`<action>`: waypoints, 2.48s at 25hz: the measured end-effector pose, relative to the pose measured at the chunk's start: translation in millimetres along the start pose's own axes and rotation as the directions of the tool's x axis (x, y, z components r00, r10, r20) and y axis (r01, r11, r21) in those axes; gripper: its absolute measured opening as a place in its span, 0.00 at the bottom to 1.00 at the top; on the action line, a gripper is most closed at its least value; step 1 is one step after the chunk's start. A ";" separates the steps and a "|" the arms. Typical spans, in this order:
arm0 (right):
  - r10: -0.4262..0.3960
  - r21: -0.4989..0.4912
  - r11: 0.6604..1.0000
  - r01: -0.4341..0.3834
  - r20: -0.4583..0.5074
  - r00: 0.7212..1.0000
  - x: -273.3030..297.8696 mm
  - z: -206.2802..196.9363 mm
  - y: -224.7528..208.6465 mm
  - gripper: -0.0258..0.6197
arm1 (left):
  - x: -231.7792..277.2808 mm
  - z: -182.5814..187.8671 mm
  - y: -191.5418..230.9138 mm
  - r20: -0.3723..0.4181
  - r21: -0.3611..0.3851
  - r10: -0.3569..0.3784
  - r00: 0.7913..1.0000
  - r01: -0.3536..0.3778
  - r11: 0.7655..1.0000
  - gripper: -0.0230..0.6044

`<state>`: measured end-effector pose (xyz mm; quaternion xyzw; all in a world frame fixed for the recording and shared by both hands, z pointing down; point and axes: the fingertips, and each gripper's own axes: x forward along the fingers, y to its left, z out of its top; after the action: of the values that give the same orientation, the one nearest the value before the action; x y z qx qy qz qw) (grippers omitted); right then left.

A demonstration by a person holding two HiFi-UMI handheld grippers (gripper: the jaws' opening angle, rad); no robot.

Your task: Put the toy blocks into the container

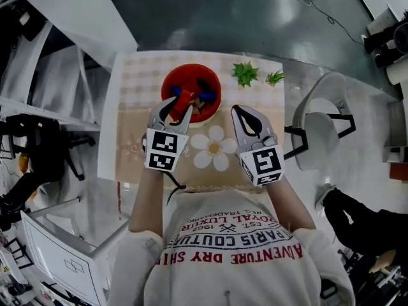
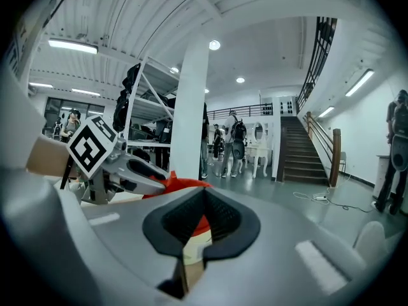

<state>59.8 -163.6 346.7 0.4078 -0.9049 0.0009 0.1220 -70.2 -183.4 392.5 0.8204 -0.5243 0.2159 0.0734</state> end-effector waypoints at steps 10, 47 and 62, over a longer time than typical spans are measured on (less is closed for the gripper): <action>-0.040 0.012 0.999 0.040 -0.005 0.999 0.2 -2.8 -4.5 0.04 | 5.1 3.6 3.0 0.032 -0.013 0.017 0.999 -0.017 1.000 0.48; -0.025 -0.006 1.000 0.026 0.104 0.994 -25.1 26.1 51.8 0.04 | -110.8 41.0 16.8 0.328 -0.048 -0.033 0.944 0.051 0.997 0.05; -0.068 -0.015 0.997 0.070 0.105 0.992 -31.8 27.9 58.3 0.04 | -120.4 38.3 15.2 0.336 -0.041 -0.040 0.941 0.057 0.998 0.05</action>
<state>30.9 -104.0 318.2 0.4372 -0.8954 -0.0330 0.0782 -116.2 -103.6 304.7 0.8558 -0.5139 0.0583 0.0092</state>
